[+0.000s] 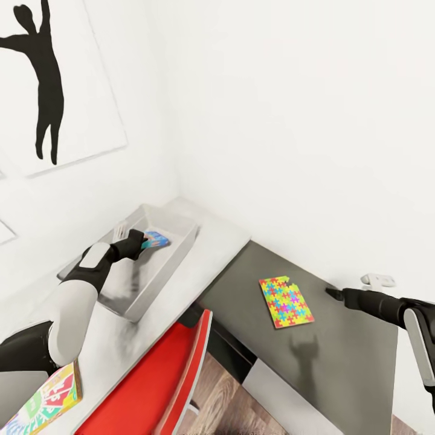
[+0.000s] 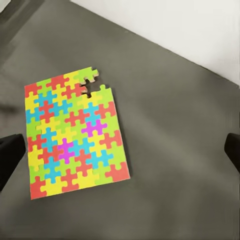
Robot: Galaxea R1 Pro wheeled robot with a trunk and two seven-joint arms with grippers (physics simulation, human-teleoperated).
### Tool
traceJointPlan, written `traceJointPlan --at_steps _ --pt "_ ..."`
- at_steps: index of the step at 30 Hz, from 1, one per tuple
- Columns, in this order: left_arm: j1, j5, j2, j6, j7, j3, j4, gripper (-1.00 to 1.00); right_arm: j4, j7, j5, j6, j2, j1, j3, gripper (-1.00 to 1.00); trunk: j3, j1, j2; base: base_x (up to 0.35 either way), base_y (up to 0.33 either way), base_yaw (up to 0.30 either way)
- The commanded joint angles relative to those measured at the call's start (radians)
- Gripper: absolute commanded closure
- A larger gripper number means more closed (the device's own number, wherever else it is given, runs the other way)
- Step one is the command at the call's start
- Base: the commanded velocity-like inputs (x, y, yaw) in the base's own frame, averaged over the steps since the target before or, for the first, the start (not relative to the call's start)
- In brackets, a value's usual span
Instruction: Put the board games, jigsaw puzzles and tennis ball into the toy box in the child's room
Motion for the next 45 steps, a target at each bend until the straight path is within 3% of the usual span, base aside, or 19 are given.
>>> traceJointPlan --at_steps 1,6,10,45 --pt "-0.001 0.01 -0.001 0.006 0.009 0.004 -0.002 1.0 -0.001 -0.003 -0.009 0.007 0.0 -0.001 -0.001 -1.0 -0.003 0.0 -0.001 0.0 0.0 0.0" --pt "-0.001 0.011 0.0 0.006 -0.023 0.004 -0.01 1.0 -0.001 0.098 -0.009 0.007 -0.001 0.0 -0.003 -1.0 -0.011 0.0 -0.001 0.0 0.0 0.0" --pt "-0.001 0.012 0.002 0.007 -0.045 0.005 -0.013 1.0 -0.001 0.14 -0.008 0.007 -0.001 0.0 -0.004 -1.0 -0.018 0.0 -0.001 0.0 0.0 0.0" --pt "-0.01 0.01 0.005 0.008 -0.042 0.006 -0.015 1.0 -0.001 0.172 -0.008 0.007 -0.003 0.0 -0.006 -1.0 -0.067 0.0 -0.001 0.0 0.0 0.0"
